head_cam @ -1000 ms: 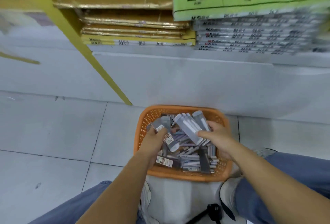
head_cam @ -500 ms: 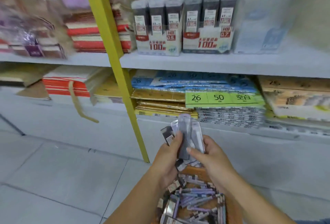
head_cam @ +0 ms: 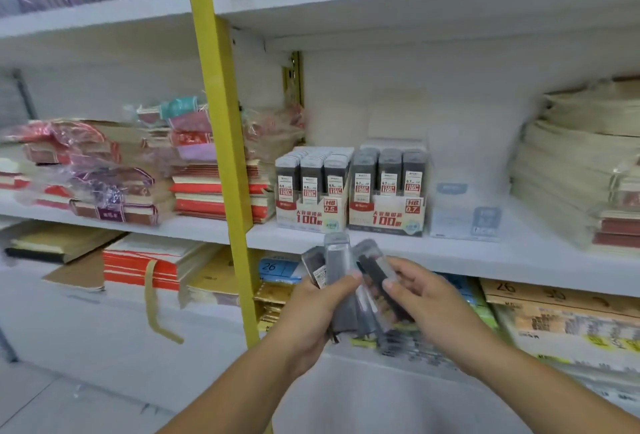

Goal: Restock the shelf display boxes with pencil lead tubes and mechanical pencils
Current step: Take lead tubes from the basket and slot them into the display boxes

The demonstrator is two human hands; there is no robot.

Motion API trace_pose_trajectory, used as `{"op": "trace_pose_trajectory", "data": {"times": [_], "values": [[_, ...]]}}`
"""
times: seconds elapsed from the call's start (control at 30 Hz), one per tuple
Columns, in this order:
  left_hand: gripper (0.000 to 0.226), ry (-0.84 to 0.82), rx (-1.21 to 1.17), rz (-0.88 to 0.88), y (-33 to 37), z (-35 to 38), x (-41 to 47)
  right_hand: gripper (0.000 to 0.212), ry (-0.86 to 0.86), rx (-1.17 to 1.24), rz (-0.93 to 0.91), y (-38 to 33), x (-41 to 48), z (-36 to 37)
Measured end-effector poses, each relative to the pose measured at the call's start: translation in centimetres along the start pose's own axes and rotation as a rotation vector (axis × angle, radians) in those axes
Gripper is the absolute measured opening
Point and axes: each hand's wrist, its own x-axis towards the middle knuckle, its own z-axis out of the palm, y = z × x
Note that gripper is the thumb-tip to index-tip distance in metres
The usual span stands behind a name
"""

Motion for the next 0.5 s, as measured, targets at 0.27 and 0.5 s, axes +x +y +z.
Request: {"op": "trace_pose_trajectory", "data": {"times": [0.27, 0.5], "values": [[0.031, 0.065, 0.011, 0.056, 1.1, 0.7, 1.6, 0.029, 0.101, 0.067, 0.037, 0.3, 1.0, -1.3], [0.039, 0.032, -0.038, 0.122, 1.9, 1.7, 1.6, 0.054, 0.084, 0.111, -0.038, -0.3, 1.5, -0.2]]}}
